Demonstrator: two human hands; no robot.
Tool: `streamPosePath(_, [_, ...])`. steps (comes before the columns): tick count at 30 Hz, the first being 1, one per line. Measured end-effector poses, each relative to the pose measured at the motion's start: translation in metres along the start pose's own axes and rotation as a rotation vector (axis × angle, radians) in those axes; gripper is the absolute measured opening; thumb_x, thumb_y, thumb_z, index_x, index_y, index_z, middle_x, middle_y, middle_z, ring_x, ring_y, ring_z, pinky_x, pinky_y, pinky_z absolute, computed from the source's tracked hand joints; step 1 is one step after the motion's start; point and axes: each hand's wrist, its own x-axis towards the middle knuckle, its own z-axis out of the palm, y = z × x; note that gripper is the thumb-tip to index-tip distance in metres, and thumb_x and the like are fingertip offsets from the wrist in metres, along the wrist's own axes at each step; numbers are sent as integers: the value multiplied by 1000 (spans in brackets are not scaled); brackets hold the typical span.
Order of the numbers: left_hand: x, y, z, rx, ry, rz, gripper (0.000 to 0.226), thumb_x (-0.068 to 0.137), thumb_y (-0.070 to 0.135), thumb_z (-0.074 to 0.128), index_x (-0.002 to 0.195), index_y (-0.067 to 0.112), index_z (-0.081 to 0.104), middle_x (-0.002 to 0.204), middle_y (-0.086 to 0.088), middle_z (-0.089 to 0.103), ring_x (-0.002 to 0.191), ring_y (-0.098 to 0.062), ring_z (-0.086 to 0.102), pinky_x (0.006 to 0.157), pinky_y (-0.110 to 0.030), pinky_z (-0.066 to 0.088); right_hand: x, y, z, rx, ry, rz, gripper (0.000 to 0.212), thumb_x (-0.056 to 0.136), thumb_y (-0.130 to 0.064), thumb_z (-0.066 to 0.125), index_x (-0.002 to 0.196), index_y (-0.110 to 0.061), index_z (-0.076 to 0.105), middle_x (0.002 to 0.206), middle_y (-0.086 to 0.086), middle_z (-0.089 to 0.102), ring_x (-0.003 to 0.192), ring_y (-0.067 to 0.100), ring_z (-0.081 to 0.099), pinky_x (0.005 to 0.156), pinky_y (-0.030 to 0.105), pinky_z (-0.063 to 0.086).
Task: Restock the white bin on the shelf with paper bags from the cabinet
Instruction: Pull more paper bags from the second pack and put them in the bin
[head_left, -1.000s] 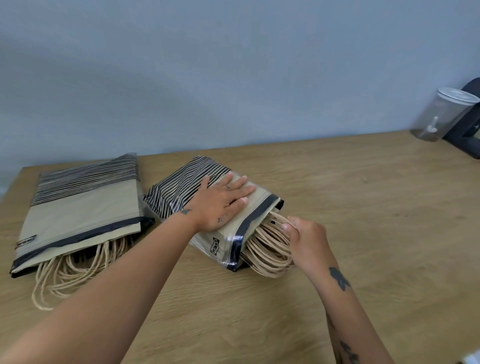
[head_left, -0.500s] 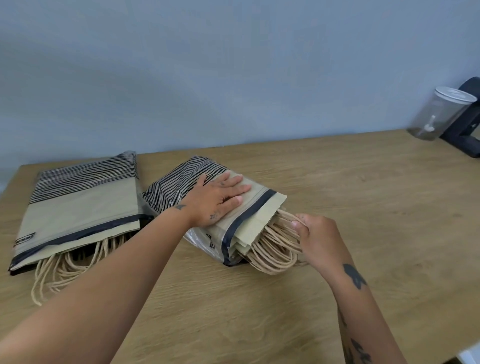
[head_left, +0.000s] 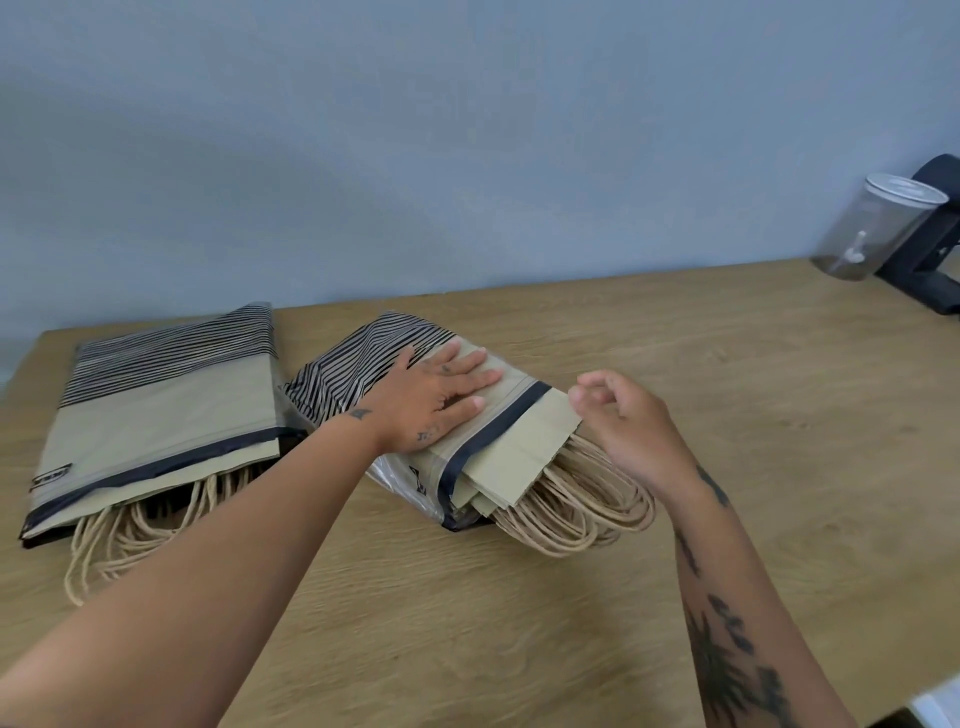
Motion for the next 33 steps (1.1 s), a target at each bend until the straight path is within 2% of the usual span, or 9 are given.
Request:
streamPosePath(3, [-2, -2, 1, 19, 7, 15, 48, 98, 45, 23, 145, 41, 15, 158, 13, 6, 146, -12, -4, 117, -51, -7, 21, 1, 13, 109, -71, 86, 18, 83, -30, 63, 96, -18, 60, 88, 0, 62, 80, 18, 60, 75, 35, 51])
streamPosePath(5, [-2, -4, 1, 26, 4, 18, 48, 98, 45, 23, 145, 41, 16, 158, 13, 6, 146, -12, -5, 117, -50, -7, 26, 0, 17, 194, -117, 135, 14, 82, -24, 65, 91, -16, 58, 83, 2, 61, 72, 18, 59, 74, 39, 51])
streamPosePath(9, [-1, -8, 1, 23, 3, 44, 51, 95, 51, 21, 145, 41, 17, 158, 13, 7, 146, -11, -4, 115, -48, -7, 24, -2, 23, 228, -209, 185, 10, 87, -26, 59, 89, -20, 52, 86, 3, 62, 74, 17, 59, 67, 33, 49])
streamPosePath(14, [-1, -9, 2, 26, 1, 50, 49, 96, 49, 23, 144, 42, 18, 158, 14, 6, 146, -10, -4, 115, -46, -9, 19, 4, 31, 177, -42, 138, 13, 82, -26, 63, 87, -17, 54, 93, 7, 65, 83, 24, 63, 77, 41, 52])
streamPosePath(18, [0, -9, 2, 47, -5, 61, 47, 98, 45, 26, 144, 43, 18, 158, 14, 5, 146, -9, -5, 116, -46, -8, 15, 6, 30, 320, -139, 205, 16, 84, -18, 63, 88, -19, 48, 88, 10, 60, 67, 18, 57, 55, 30, 47])
streamPosePath(22, [0, -14, -1, 17, -19, 98, 53, 90, 54, 20, 142, 46, 15, 157, 14, 6, 145, -6, -5, 117, -47, -5, 8, 7, 32, 346, -90, 178, 27, 81, -8, 66, 81, -22, 42, 100, 15, 60, 77, 19, 57, 60, 29, 45])
streamPosePath(26, [-1, -21, 0, 29, -24, 124, 60, 80, 65, 7, 138, 49, 5, 154, 21, 1, 139, 0, -7, 118, -44, 2, -10, 19, 28, 367, -67, 155, 30, 80, -5, 64, 79, -21, 39, 96, 16, 62, 75, 19, 58, 60, 27, 45])
streamPosePath(29, [-2, -21, 0, 31, -26, 108, 70, 78, 69, 3, 143, 45, 11, 147, 26, -7, 145, -11, -5, 117, -45, 3, -21, 28, 26, 414, -76, 123, 26, 83, -5, 60, 76, -21, 40, 87, 17, 66, 67, 19, 59, 52, 27, 43])
streamPosePath(33, [-8, -9, -4, 217, 32, 33, 82, 73, 71, -6, 144, 41, 24, 157, 11, 8, 147, -18, 6, 116, -43, 9, -26, 29, 19, 507, -229, 98, 17, 88, -8, 57, 81, -21, 48, 74, 5, 62, 63, 13, 55, 51, 22, 45])
